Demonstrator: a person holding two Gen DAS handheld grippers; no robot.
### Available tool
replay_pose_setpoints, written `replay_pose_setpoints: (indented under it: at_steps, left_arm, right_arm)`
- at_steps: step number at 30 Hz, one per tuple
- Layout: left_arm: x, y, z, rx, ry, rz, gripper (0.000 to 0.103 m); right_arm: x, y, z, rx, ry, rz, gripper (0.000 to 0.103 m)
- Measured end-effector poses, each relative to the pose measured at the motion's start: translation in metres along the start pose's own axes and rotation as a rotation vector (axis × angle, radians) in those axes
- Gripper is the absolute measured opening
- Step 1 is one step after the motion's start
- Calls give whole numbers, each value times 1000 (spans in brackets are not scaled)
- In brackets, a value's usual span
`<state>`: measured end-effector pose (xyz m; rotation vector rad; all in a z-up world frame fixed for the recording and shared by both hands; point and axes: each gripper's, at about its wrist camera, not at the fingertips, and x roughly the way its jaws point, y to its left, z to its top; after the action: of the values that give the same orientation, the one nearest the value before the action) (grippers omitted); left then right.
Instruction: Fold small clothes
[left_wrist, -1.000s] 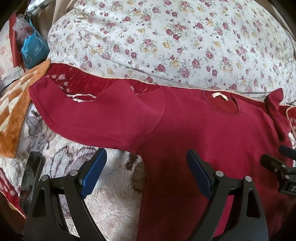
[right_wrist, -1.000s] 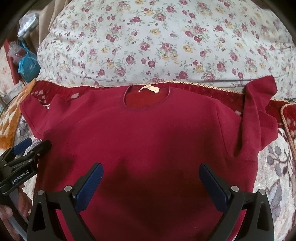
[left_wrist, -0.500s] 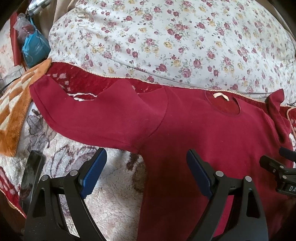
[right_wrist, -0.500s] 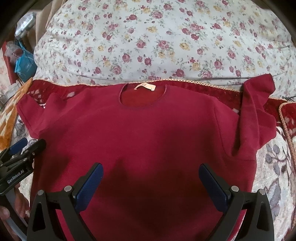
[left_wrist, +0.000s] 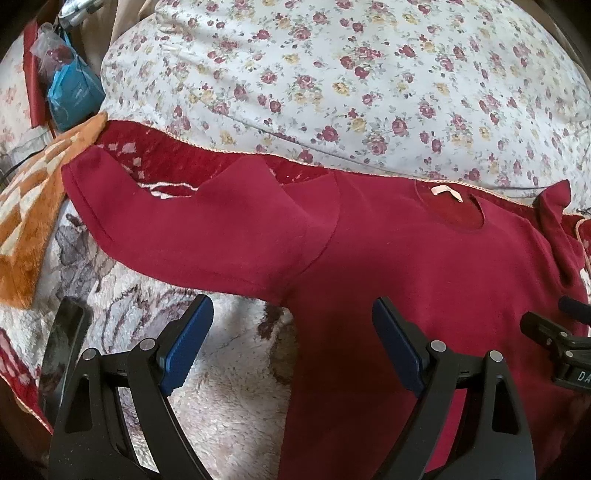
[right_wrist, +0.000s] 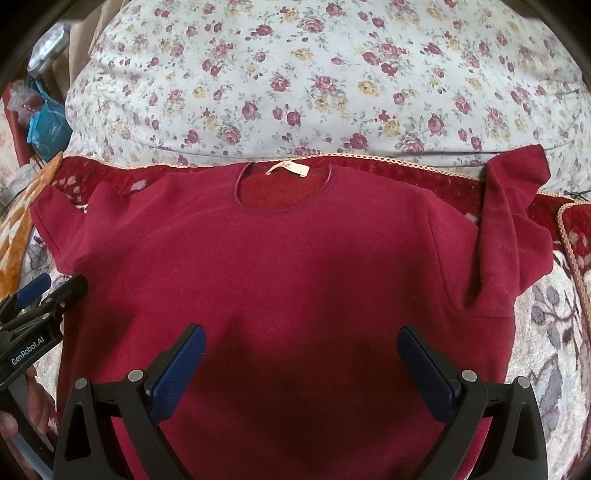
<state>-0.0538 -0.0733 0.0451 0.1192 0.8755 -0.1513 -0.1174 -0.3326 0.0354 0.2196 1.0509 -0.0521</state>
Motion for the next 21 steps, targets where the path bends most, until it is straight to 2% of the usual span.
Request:
replay_pose_setpoints:
  at_steps: [5, 9, 11, 14, 18, 21]
  left_arm:
    - [0, 20, 5, -56, -13, 38, 88]
    - [7, 59, 27, -129, -13, 210, 88]
    - [13, 84, 39, -185, -5, 259, 88]
    - [38, 128, 58, -290, 29, 297, 88]
    - [72, 182, 66, -458, 83, 297, 88]
    - [97, 206, 67, -513, 124, 327, 85]
  right_arm:
    - [3, 0, 0, 1, 19, 17, 103]
    - [5, 3, -1, -13, 36, 39, 103]
    - [7, 6, -1, -21, 49, 45, 103]
    - [8, 8, -2, -29, 59, 54, 103]
    - [10, 8, -3, -26, 80, 74, 103]
    - [10, 7, -3, -26, 85, 83, 103]
